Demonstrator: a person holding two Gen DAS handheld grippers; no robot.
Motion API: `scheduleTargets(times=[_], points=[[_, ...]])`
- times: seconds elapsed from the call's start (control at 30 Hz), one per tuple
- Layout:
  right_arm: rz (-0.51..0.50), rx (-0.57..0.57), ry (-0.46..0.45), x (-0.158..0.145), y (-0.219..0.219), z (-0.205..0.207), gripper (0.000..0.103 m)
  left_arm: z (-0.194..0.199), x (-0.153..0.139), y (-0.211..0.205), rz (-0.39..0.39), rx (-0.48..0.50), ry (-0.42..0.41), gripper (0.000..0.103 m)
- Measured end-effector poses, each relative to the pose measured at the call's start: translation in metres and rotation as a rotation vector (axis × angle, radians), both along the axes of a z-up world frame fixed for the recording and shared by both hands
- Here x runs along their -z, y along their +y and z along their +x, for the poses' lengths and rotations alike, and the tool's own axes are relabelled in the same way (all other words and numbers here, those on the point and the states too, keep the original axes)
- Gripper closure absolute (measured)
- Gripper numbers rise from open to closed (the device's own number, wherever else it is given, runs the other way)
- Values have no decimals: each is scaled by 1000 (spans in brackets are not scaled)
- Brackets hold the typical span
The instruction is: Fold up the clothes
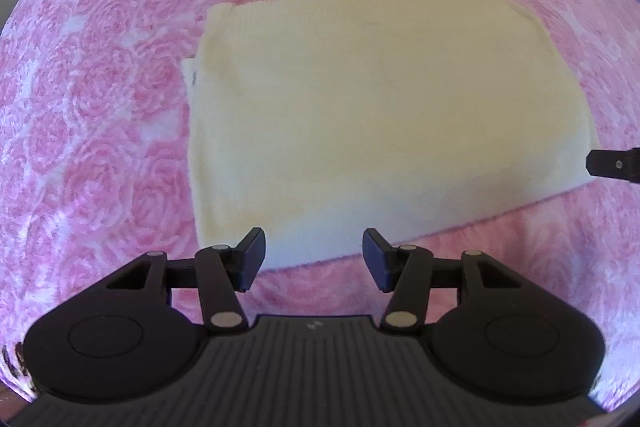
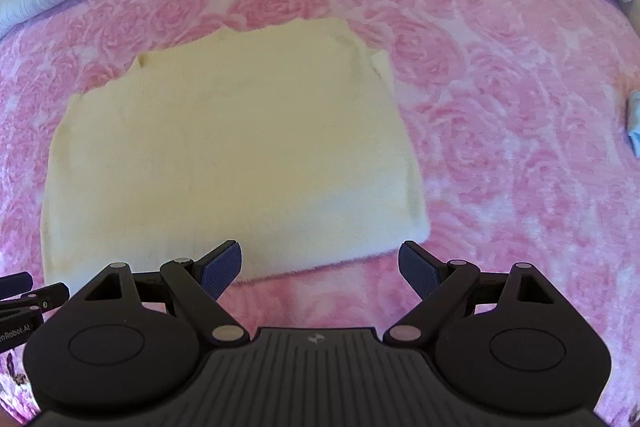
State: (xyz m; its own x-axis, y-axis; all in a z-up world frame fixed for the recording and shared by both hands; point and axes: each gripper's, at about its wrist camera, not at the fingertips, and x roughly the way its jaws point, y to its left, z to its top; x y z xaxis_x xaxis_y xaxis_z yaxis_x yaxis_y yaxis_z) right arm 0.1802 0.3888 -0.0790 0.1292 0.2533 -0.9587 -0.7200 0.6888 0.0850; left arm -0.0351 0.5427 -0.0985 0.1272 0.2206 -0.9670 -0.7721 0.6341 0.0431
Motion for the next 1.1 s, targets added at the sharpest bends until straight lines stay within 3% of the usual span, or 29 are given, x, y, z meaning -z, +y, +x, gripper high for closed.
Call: scheduleTargets(times=[0.07,0.23,0.37,0.5,0.63,0.87,1.0,1.1], points=[[79,50,68,11,-13,11,15,-4,4,4,3,-7,-29,54],[356,355,334,62,-81,53,22,-13,18,14,-2,-26,-83,57],[317,454,341,86,-101,67,31,-13,29,18,-15,-33,-52,57],[46,364,172,75,-72,59,32,-7,32,16,-16,-20,-19,57],[-76,234,66,54,-37,38,32,1,31,12,-14,-15,4,57],[-101,77,-1,35,-4,10,28,8,27,4,-6,-3,5,56],[-81,59,2,33,0,10,27,7,27,3,-3,-11,5,56],[13,137,82,42,-18,20,26,6,26,2,-1,-15,4,56]])
